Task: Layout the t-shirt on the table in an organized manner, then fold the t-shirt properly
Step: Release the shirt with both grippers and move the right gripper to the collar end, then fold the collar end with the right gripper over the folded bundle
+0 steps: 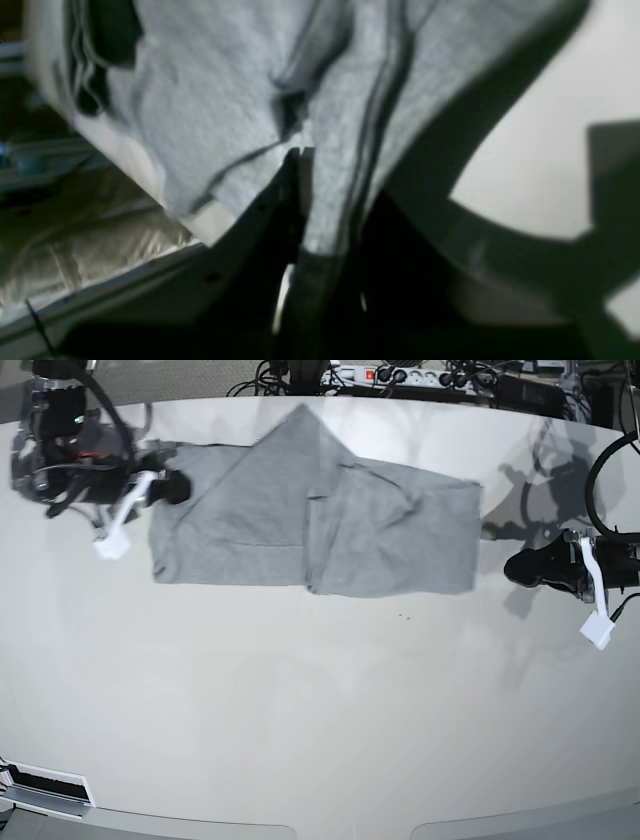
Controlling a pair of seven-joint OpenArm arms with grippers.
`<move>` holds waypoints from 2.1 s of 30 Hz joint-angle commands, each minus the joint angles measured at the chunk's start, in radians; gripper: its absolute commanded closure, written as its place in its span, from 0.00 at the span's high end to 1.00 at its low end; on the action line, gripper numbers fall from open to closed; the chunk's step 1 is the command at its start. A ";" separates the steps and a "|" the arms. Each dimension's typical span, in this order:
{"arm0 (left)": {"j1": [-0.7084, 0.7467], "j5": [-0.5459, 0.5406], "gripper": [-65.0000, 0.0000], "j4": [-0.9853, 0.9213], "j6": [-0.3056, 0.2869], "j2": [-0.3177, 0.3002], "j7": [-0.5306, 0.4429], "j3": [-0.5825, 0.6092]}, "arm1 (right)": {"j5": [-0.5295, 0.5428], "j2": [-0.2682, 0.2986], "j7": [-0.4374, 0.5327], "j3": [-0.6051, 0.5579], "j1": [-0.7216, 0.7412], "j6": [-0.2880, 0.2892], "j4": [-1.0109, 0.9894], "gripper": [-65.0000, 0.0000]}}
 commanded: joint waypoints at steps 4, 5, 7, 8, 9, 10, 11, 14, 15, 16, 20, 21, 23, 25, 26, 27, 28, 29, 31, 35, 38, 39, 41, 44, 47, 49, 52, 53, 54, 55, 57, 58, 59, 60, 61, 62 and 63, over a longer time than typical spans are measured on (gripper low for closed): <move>-0.017 -0.026 0.00 0.015 -0.005 -0.020 -0.014 -0.010 | 0.023 0.030 -0.026 0.160 0.004 0.005 0.180 0.00; -0.017 -0.027 0.00 0.015 -0.005 -0.020 -0.014 -0.010 | 0.026 0.041 -0.025 0.190 0.000 0.005 0.207 0.00; -0.017 -0.027 0.00 0.015 -0.005 -0.020 -0.014 -0.010 | 0.053 0.068 -0.027 0.233 -0.001 0.005 0.228 0.00; -0.017 -0.027 0.00 0.015 -0.005 -0.020 -0.014 -0.010 | 0.065 0.082 -0.027 0.245 0.000 0.005 0.228 0.00; -0.017 -0.027 0.00 0.015 -0.005 -0.020 -0.014 -0.010 | 0.070 0.093 -0.027 0.250 -0.001 0.005 0.228 0.00; -0.017 -0.027 0.00 0.015 -0.005 -0.020 -0.014 -0.010 | 0.071 0.099 -0.027 0.252 -0.004 0.005 0.228 0.00; -0.017 -0.027 0.00 0.015 -0.005 -0.020 -0.014 -0.010 | 0.072 0.100 -0.027 0.251 -0.006 0.005 0.228 0.00; -0.017 -0.027 0.00 0.015 -0.005 -0.020 -0.014 -0.010 | 0.071 0.090 -0.026 0.235 -0.018 0.005 0.219 0.00; -0.017 -0.027 0.00 0.015 -0.005 -0.020 -0.014 -0.010 | 0.071 0.085 -0.023 0.226 -0.025 0.005 0.218 0.00; -0.017 -0.027 0.00 0.015 -0.005 -0.020 -0.014 -0.010 | 0.071 0.079 -0.023 0.217 -0.032 0.005 0.218 0.00; -0.017 -0.027 0.00 0.015 -0.005 -0.019 -0.015 -0.010 | 0.078 0.064 -0.023 0.183 -0.039 0.005 0.219 0.00; -0.017 -0.027 0.00 0.015 -0.005 -0.019 -0.014 -0.010 | 0.104 0.064 -0.028 0.173 -0.039 0.005 0.219 0.00; -0.016 -0.027 0.00 0.015 -0.005 -0.019 -0.014 -0.010 | 0.205 0.064 -0.074 0.160 -0.039 0.005 0.233 0.00; -0.016 -0.027 0.00 0.015 -0.005 -0.019 -0.014 -0.010 | 0.326 0.064 -0.123 0.140 -0.039 0.005 0.267 0.00; -0.017 -0.027 0.00 0.015 -0.005 -0.019 -0.015 -0.010 | 0.373 0.064 -0.123 0.124 -0.039 0.005 0.287 0.00; -0.017 -0.027 0.00 0.015 -0.005 -0.019 -0.015 -0.010 | 0.409 0.064 -0.123 0.103 -0.039 0.005 0.306 0.00; -0.017 -0.027 0.00 0.015 -0.005 -0.019 -0.016 -0.010 | 0.431 0.064 -0.123 0.080 -0.039 0.005 0.327 0.00; -0.017 -0.027 0.00 0.015 -0.005 -0.019 -0.018 -0.010 | 0.444 0.063 -0.123 0.055 -0.039 0.005 0.351 0.00; -0.017 -0.027 0.00 0.015 -0.005 -0.019 -0.021 -0.010 | 0.467 0.061 -0.123 0.002 -0.039 0.005 0.408 0.00; -0.017 -0.027 0.00 0.015 -0.005 -0.019 -0.041 -0.010 | 0.486 0.052 -0.123 -0.108 -0.039 0.005 0.552 0.00; -0.016 -0.027 0.00 0.015 -0.005 -0.019 -0.041 -0.010 | 0.482 -0.010 -0.123 -0.195 -0.038 0.005 0.597 0.00; -0.014 -0.027 0.00 0.015 -0.005 -0.019 -0.041 -0.010 | 0.454 -0.040 -0.123 -0.224 -0.038 0.005 0.597 0.00; -0.014 -0.027 0.00 0.015 -0.005 -0.016 -0.041 -0.010 | 0.335 -0.098 -0.111 -0.284 -0.038 0.005 0.596 0.00; -0.014 -0.027 0.00 0.015 -0.005 -0.008 -0.041 -0.010 | 0.126 -0.159 0.000 -0.375 -0.038 0.005 0.596 0.00; -0.014 -0.026 0.00 0.015 -0.005 0.007 -0.040 -0.010 | 0.013 -0.192 0.060 -0.466 -0.036 0.005 0.596 0.00; -0.014 -0.026 0.00 0.015 -0.005 0.015 -0.041 -0.010 | 0.005 -0.211 0.077 -0.528 -0.031 0.005 0.596 0.28; -0.014 -0.026 0.00 0.015 -0.005 0.016 -0.041 -0.010 | 0.007 -0.221 0.076 -0.607 -0.009 0.005 0.597 0.74; -0.015 -0.027 0.00 0.015 -0.005 0.016 -0.041 -0.010 | 0.023 -0.221 0.066 -0.626 0.006 0.005 0.597 0.79; -0.014 -0.026 0.00 0.015 -0.005 0.016 -0.041 -0.010 | 0.043 -0.221 0.051 -0.638 0.022 0.005 0.597 0.81; -0.014 -0.027 0.00 0.015 -0.005 0.016 -0.041 -0.010 | 0.063 -0.221 0.038 -0.644 0.037 0.005 0.597 0.80; -0.014 -0.026 0.00 0.015 -0.005 0.016 -0.038 -0.010 | 0.071 -0.221 0.021 -0.644 0.069 0.005 0.597 0.80; -0.014 -0.026 0.00 0.015 -0.005 0.016 -0.032 -0.010 | 0.055 -0.220 0.007 -0.643 0.086 0.005 0.597 0.80; -0.014 -0.026 0.00 0.015 -0.005 0.015 -0.026 -0.010 | 0.029 -0.219 -0.015 -0.642 0.105 0.005 0.597 0.80; -0.014 -0.027 0.00 0.015 -0.005 0.013 -0.020 -0.010 | 0.003 -0.218 -0.046 -0.642 0.124 0.005 0.598 0.80; -0.014 -0.027 0.00 0.015 -0.005 0.012 -0.012 -0.010 | -0.017 -0.215 -0.078 -0.642 0.144 0.005 0.598 0.80; -0.014 -0.028 0.00 0.015 -0.005 0.011 -0.005 -0.010 | -0.029 -0.206 -0.095 -0.642 0.163 0.005 0.598 0.77; -0.014 -0.033 0.00 0.015 -0.005 0.011 0.008 -0.010 | -0.039 -0.194 -0.094 -0.642 0.179 0.005 0.598 0.71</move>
